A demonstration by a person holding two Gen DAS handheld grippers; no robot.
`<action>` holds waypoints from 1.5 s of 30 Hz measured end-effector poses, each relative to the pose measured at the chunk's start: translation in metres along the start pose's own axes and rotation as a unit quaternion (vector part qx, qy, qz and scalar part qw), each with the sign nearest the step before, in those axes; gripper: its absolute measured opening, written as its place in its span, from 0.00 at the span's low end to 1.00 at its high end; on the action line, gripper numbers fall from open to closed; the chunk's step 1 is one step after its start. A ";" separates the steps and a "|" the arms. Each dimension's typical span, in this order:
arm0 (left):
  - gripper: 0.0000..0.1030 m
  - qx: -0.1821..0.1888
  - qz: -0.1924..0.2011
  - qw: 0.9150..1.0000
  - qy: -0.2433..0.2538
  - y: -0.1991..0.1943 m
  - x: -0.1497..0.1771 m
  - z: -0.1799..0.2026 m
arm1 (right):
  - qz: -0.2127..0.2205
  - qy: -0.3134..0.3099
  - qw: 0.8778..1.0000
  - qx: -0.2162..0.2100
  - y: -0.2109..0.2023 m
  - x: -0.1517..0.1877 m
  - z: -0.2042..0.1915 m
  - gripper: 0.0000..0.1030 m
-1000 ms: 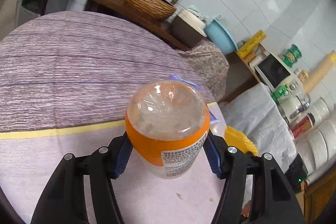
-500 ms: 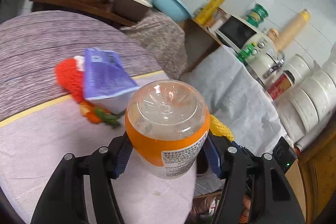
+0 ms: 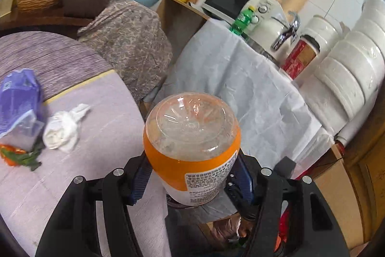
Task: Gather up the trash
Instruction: 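Carry the bottle and yellow mesh net over the bin with both tools, then open the left tool to drop the bottle while right tool drops the mesh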
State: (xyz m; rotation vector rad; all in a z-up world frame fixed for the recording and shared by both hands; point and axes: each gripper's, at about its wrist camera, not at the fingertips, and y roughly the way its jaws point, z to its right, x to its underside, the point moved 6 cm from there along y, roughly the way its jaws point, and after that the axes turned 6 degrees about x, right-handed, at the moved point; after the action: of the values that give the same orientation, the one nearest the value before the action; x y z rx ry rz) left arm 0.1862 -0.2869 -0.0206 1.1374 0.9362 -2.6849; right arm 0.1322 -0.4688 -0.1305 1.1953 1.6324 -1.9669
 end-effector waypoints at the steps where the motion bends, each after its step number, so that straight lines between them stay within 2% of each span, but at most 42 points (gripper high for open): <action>1: 0.59 -0.001 -0.004 1.000 0.002 0.008 0.000 0.003 | -0.013 0.006 1.000 0.006 0.012 0.007 0.007 0.13; 6: 0.59 0.000 -0.025 1.000 0.010 0.041 0.004 0.011 | -0.074 0.027 0.997 0.020 0.066 0.042 0.025 0.13; 10: 0.59 -0.001 -0.041 0.999 0.010 0.062 0.009 0.010 | -0.101 0.028 0.994 0.028 0.092 0.065 0.027 0.14; 12: 0.59 -0.002 -0.051 0.999 0.010 0.072 0.013 0.009 | -0.111 0.031 0.993 0.034 0.099 0.073 0.027 0.18; 14: 0.59 -0.004 -0.063 0.998 0.010 0.084 0.018 0.008 | -0.110 0.035 0.993 0.037 0.103 0.073 0.028 0.27; 15: 0.59 -0.004 -0.068 0.998 0.010 0.089 0.020 0.008 | -0.108 0.036 0.993 0.039 0.103 0.073 0.028 0.42; 16: 0.59 -0.002 -0.074 0.997 0.009 0.096 0.022 0.008 | -0.104 0.036 0.993 0.043 0.103 0.073 0.029 0.62; 17: 0.59 -0.002 -0.078 0.997 0.009 0.101 0.023 0.009 | -0.096 0.036 0.994 0.049 0.101 0.073 0.032 0.68; 18: 0.59 -0.003 -0.083 0.997 0.010 0.106 0.025 0.009 | -0.089 0.035 0.994 0.054 0.099 0.073 0.032 0.70; 24: 0.59 -0.015 -0.107 0.994 0.016 0.143 0.035 0.014 | -0.078 0.060 0.992 0.085 0.087 0.072 0.058 0.70; 30: 0.59 -0.040 -0.143 0.988 0.038 0.187 0.052 0.018 | -0.058 0.102 0.982 0.145 0.062 0.075 0.097 0.70; 34: 0.59 -0.061 -0.170 0.982 0.048 0.214 0.068 0.014 | -0.045 0.141 0.977 0.152 0.049 0.075 0.119 0.70; 42: 0.60 -0.095 -0.213 0.971 0.042 0.253 0.094 -0.008 | -0.030 0.140 0.975 0.168 0.035 0.070 0.121 0.70; 44: 0.64 -0.091 -0.224 0.970 0.027 0.255 0.098 -0.016 | -0.025 0.138 0.975 0.172 0.032 0.070 0.119 0.70; 45: 0.71 -0.088 -0.228 0.969 0.020 0.255 0.098 -0.017 | -0.024 0.137 0.975 0.172 0.031 0.070 0.120 0.70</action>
State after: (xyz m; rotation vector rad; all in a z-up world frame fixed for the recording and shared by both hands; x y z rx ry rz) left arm 0.2016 -0.4681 -0.2252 1.0466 1.5806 -2.8367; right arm 0.0646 -0.5699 -0.2036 1.6314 1.4882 -2.2666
